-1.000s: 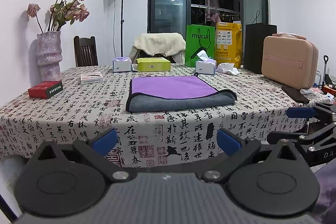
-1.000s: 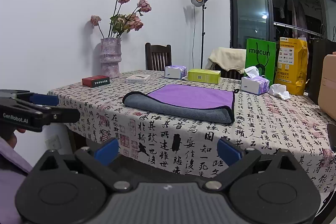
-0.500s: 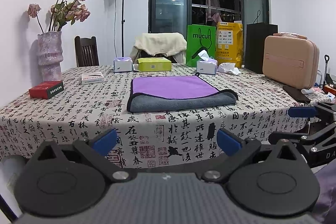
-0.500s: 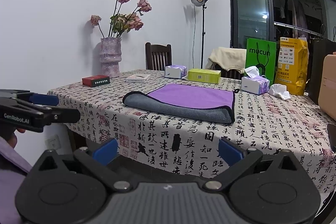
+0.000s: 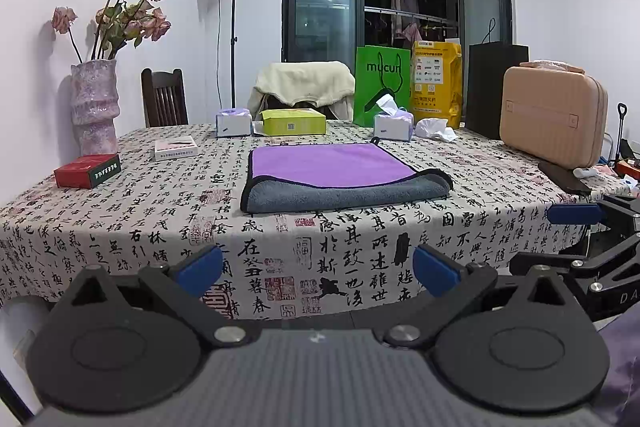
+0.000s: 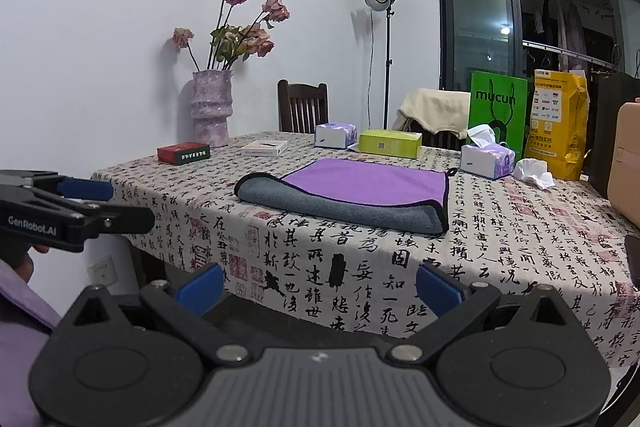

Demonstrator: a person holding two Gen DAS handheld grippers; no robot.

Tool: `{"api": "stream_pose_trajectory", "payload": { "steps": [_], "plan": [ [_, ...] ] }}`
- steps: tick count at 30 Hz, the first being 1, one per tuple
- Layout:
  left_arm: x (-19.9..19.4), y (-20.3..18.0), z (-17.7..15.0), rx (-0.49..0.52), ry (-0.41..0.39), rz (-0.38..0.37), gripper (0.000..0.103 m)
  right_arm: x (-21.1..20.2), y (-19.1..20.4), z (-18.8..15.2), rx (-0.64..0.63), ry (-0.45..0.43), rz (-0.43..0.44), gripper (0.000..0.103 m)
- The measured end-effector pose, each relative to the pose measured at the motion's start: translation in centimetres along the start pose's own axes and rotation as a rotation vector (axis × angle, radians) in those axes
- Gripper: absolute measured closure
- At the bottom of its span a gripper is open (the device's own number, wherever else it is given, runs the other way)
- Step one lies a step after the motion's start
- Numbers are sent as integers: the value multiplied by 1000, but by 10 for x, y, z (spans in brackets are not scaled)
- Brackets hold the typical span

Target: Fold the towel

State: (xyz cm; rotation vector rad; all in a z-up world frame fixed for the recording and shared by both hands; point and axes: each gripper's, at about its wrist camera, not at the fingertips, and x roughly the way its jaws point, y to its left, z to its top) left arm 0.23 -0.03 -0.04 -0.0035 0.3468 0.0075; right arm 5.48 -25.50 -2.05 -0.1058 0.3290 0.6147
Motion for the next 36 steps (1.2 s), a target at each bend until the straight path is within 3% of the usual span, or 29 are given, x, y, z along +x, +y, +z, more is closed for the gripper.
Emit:
{"api": "stream_pose_trajectory", "payload": {
  "steps": [36],
  "plan": [
    [2,-3,-3,6,10,1,0,1,2,-2,1,3,0,0]
  ]
}}
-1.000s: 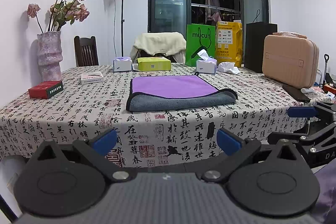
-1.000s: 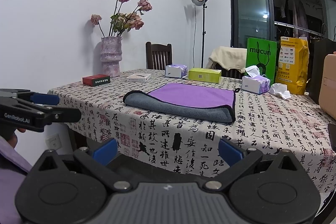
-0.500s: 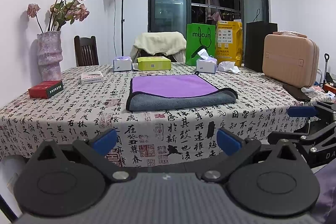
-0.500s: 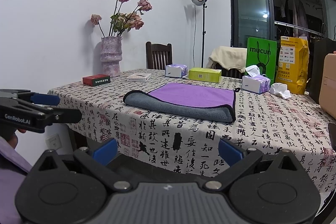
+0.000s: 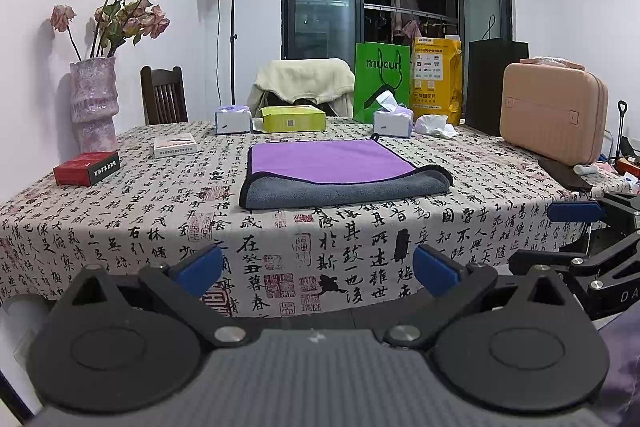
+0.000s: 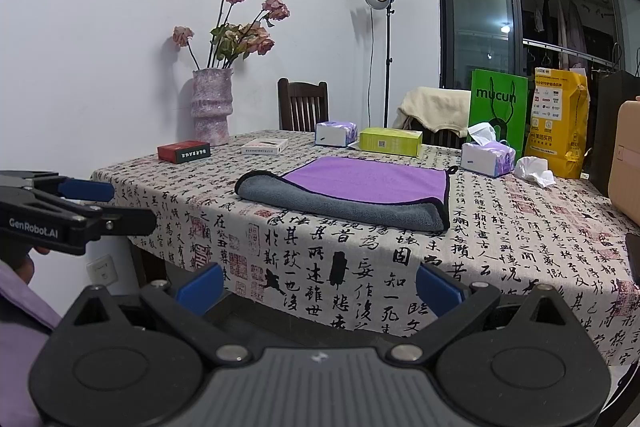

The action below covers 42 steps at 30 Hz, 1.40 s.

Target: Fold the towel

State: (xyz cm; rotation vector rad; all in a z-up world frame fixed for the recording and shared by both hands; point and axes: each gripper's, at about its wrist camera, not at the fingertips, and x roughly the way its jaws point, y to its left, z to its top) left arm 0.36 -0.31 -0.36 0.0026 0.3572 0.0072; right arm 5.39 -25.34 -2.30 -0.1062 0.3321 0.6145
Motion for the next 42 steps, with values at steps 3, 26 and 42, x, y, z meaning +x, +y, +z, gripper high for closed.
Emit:
{"api": "stream_pose_trajectory", "payload": {
  "steps": [3,26,42],
  "plan": [
    [0,0,0,0,1,0,0,0,0,0,1,1,0,0],
    [18,3,-6,27,25,27,0,15,-9,3,19,11,-21,0],
    [55,20,4,22,54,77,0,55,-31,10,68,50,-33,0]
  ]
}}
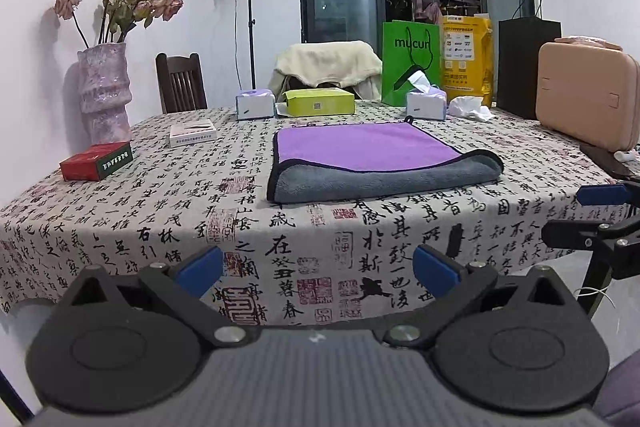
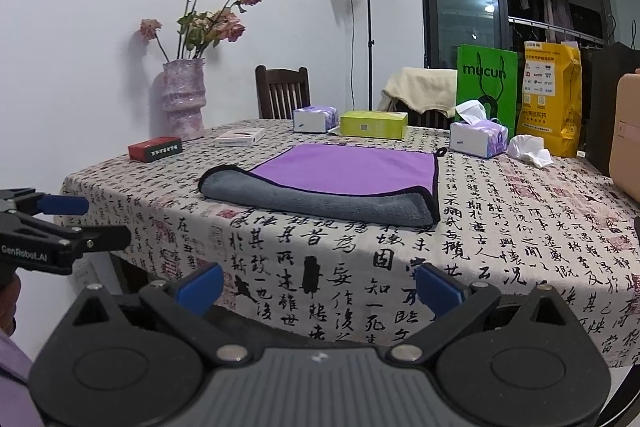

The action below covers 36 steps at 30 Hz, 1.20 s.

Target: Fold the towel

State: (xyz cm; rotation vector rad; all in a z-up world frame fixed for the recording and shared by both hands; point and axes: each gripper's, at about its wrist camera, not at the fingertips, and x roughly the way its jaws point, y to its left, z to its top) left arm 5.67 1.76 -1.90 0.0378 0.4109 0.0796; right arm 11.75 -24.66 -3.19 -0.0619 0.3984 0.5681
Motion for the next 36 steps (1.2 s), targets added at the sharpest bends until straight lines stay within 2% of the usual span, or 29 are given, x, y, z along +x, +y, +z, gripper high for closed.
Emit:
{"api": "stream_pose_trajectory", "payload": {
  "steps": [11,25,31,36],
  "plan": [
    [40,3,13,37,32,-7,0,32,-20,5,28,31,-25,0],
    [99,16,34,74,36,-3,0,76,-43,17,23,55,-60,0],
    [125,22,45,93,35,-19,0,91,-55,25,20,23,-93,0],
    [146,29,56,77,39,-48,0,104,-64,36,19,-2,-84,2]
  ]
}}
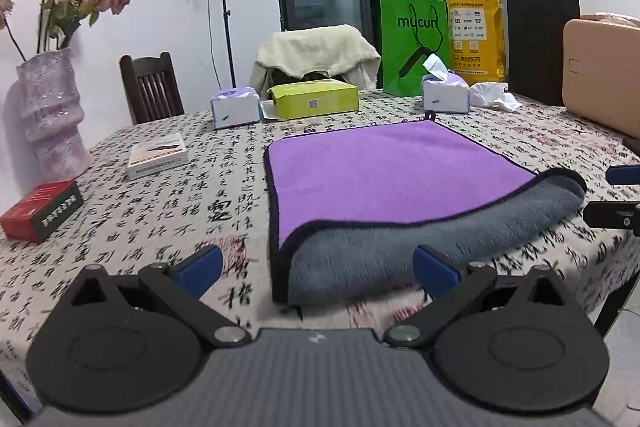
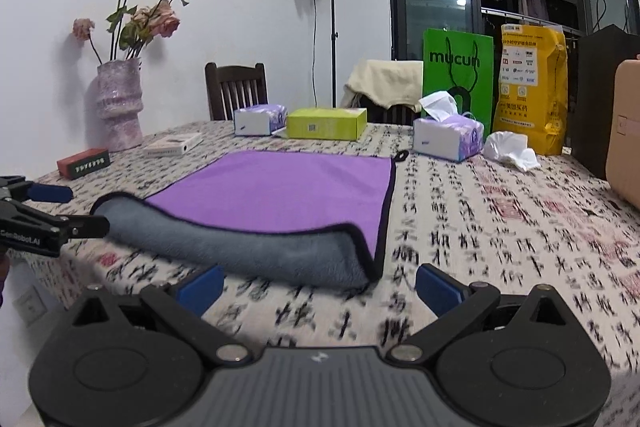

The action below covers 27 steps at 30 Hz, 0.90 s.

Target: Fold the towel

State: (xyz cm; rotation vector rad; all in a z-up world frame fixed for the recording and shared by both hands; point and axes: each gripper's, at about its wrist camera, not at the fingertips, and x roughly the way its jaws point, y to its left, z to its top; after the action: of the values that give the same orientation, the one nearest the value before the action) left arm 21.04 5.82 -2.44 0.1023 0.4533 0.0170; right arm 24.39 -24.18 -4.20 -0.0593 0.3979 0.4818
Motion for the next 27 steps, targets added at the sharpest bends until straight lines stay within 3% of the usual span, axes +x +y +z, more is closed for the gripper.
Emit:
{"api": "stream_pose_trajectory", "payload": {
  "steps": [8,13,15,17,19,22,24,27],
  "plan": [
    [17,1,3,14,11,-45,0,28,-2,8,-13,19,28,10],
    [20,2,0,16,-16,-57,2,40,-2,9,-19,38,40,24],
    [20,2,-1,22,-23,-71,9,44,-2,9,-24,47,45,32],
    [22,3,-1,14,-9,-91,24,46,-2,9,-29,50,40,38],
    [25,3,-1,7,23,-113,34,47,-3,10,-34,49,33,53],
    [28,4,-3,-3,35,-134,42,48,-5,11,-31,58,33,67],
    [29,7,-3,-12,40,-142,46,49,-8,12,-22,64,38,74],
    [29,12,-2,-25,46,-140,65,51,-10,12,-22,70,41,77]
  ]
}}
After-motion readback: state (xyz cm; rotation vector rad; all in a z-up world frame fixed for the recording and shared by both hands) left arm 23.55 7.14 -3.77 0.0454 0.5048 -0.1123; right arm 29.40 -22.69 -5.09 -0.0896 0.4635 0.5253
